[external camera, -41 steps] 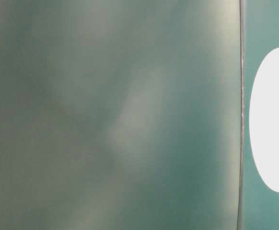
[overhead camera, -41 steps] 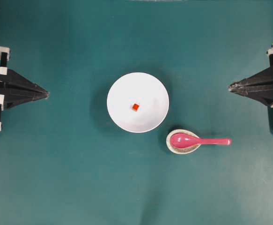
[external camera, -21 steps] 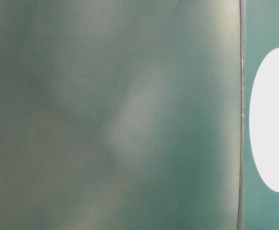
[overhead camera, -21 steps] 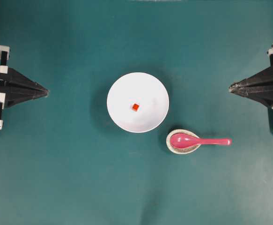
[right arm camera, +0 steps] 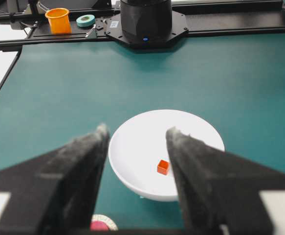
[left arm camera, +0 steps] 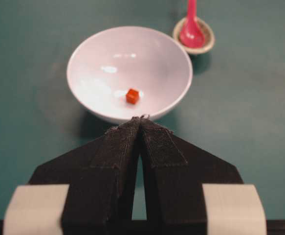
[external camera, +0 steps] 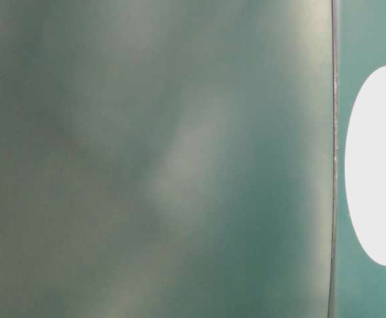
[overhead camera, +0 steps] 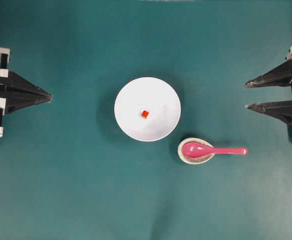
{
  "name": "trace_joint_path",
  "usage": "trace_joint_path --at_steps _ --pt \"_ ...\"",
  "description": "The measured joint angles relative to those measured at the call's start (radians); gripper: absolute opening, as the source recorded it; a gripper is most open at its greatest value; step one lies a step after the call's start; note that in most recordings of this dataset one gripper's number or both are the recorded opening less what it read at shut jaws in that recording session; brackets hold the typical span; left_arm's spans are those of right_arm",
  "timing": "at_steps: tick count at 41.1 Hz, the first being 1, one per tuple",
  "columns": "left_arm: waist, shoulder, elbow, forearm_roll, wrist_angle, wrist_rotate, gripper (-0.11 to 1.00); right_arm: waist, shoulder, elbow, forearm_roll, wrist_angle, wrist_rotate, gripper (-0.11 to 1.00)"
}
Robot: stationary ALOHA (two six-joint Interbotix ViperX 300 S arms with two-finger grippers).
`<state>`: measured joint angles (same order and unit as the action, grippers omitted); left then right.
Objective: Grip the spoon and scoop the red block from the bowl with right arm.
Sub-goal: 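Move the right gripper open toward the pink spoon handle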
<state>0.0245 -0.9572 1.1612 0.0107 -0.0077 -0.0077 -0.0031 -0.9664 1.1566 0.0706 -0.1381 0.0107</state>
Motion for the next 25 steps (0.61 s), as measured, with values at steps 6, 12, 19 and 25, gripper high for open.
trace_joint_path --at_steps 6,12,19,25 --pt "0.000 0.000 0.000 0.000 0.015 0.000 0.00 0.003 0.020 0.006 0.003 -0.003 0.000 0.56" --pt "0.000 0.000 0.000 0.000 0.032 0.000 0.00 0.020 0.061 0.044 0.009 -0.040 0.000 0.56" --pt "0.000 0.000 0.000 0.000 0.043 0.000 0.00 0.074 0.124 0.106 0.051 -0.173 0.000 0.56" --pt "0.000 0.000 0.000 -0.002 0.049 0.003 0.00 0.152 0.196 0.164 0.107 -0.325 0.000 0.56"
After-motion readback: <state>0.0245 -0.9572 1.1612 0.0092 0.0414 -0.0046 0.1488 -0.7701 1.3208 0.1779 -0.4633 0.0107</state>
